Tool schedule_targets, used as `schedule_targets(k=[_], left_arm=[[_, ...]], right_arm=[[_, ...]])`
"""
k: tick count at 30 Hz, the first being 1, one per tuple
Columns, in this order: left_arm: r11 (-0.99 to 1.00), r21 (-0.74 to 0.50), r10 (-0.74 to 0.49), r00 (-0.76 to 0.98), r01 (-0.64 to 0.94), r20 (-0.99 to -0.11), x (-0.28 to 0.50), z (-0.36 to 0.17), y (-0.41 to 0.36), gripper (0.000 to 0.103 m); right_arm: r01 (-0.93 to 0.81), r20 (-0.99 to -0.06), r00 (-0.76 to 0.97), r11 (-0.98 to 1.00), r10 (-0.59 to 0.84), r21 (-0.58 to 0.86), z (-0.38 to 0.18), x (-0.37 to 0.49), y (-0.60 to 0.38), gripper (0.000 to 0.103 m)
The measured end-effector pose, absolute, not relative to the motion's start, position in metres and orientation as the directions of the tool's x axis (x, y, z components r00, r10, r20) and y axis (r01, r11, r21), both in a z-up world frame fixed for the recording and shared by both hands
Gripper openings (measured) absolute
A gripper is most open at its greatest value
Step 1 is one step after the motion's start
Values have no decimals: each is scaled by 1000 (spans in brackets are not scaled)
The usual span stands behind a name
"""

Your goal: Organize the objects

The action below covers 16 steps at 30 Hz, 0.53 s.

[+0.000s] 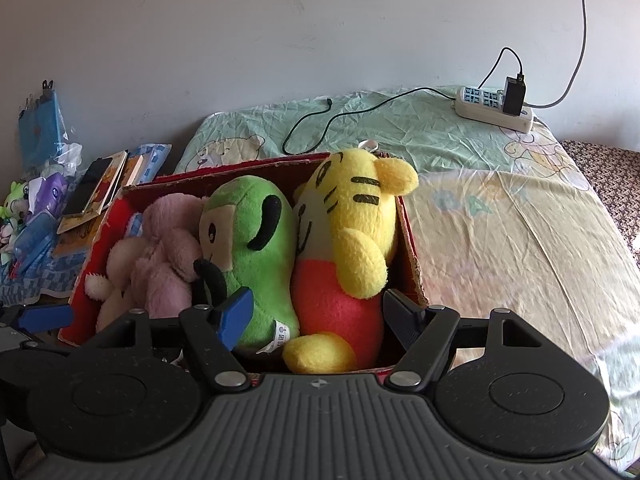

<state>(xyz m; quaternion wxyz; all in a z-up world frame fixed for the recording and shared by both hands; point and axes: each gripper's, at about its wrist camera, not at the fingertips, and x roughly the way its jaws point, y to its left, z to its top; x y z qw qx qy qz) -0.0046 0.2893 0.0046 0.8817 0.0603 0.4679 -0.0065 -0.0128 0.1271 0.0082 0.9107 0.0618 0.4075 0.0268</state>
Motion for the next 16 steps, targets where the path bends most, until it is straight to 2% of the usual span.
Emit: schedule_targets(k=[16], left_arm=[[989, 112, 38, 580, 93, -813, -7, 7, 276, 102]], right_arm=[[11, -733, 672, 989, 104, 151, 10, -13, 122, 74]])
